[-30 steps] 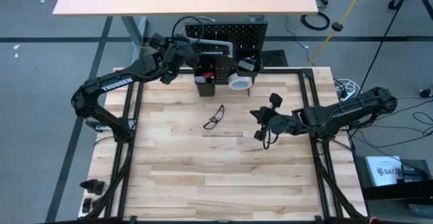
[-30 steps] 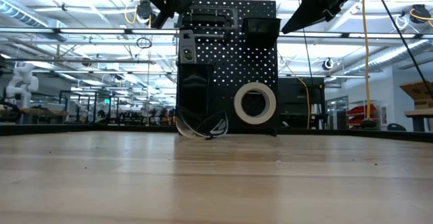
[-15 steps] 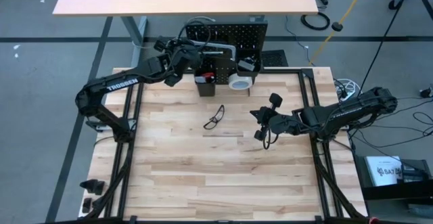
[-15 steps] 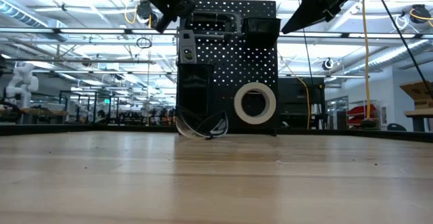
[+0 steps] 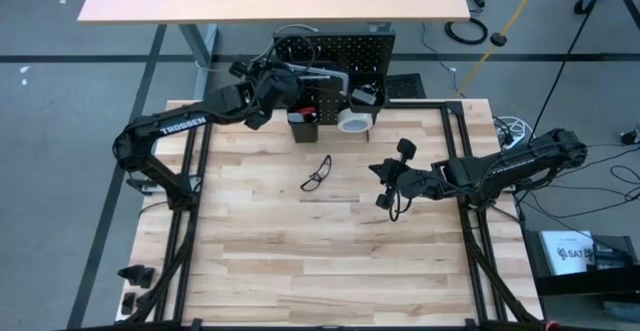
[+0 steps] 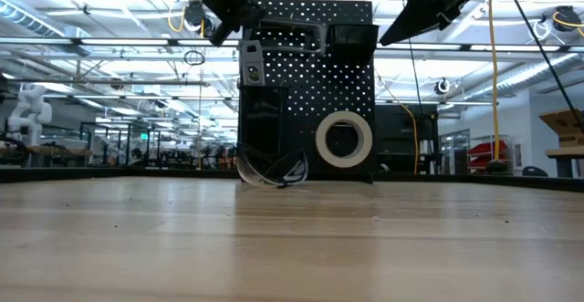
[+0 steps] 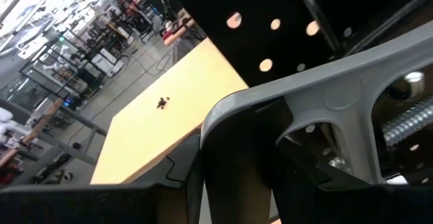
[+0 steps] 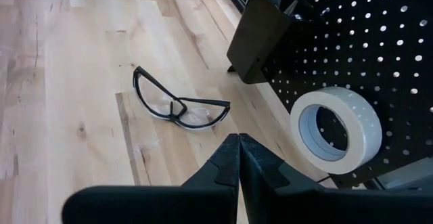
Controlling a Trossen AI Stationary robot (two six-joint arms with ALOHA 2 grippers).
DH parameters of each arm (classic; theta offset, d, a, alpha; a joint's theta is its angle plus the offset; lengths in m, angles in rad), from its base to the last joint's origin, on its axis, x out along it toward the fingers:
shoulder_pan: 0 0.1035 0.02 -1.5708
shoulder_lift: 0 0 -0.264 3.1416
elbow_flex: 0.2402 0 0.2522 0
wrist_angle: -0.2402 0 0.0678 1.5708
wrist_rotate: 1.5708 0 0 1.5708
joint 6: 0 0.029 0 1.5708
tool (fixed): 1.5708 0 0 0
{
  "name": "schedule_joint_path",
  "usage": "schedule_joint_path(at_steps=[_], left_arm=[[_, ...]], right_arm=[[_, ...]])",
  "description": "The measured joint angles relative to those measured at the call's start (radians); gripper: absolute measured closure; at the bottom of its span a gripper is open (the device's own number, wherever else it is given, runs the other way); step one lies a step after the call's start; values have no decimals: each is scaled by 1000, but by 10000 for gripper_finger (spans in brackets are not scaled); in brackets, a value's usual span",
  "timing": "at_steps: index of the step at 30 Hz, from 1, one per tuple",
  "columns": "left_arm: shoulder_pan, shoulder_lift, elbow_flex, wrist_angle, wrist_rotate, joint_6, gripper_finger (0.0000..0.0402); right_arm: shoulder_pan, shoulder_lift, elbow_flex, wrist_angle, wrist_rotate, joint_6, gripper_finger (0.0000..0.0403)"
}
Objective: Hang tools onto peg board
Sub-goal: Hang the gray hacksaw on the black peg board
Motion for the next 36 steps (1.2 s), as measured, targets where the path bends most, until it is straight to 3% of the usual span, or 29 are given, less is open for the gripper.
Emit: schedule_joint_path(at_steps=[18,36], left_arm=[[-19,-8,30,46,-33,2,272],[17,-8,31,-53,-17,-58,272]], right_arm=[[0,0,0,-1,0,0,403],[0,0,0,-1,0,1,403]])
